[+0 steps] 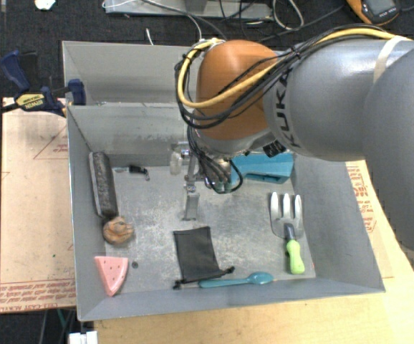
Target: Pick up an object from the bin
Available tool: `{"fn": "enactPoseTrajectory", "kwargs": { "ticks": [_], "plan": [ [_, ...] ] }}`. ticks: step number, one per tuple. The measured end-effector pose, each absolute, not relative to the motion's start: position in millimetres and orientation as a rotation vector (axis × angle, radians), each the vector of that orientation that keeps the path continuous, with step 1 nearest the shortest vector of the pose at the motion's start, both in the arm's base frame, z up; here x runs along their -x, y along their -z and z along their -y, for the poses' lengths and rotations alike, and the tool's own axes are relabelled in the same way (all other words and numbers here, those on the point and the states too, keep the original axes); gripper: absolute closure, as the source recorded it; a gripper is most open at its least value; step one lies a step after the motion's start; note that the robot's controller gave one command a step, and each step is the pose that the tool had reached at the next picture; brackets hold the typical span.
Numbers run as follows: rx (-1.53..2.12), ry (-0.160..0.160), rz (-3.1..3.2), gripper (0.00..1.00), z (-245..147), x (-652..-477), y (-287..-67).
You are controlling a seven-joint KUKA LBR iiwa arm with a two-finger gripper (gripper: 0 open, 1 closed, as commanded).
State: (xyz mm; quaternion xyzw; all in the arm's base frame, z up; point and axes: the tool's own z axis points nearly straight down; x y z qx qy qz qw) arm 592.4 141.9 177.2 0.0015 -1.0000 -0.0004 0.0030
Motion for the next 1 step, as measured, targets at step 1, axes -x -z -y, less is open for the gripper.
{"fn": "enactPoseTrajectory", "kwargs": {
  "ticks": [1],
  "plan": [
    [-0.001, 0.003, 3.143, 0.00, -141.4, -594.3, -181.4]
  ]
}}
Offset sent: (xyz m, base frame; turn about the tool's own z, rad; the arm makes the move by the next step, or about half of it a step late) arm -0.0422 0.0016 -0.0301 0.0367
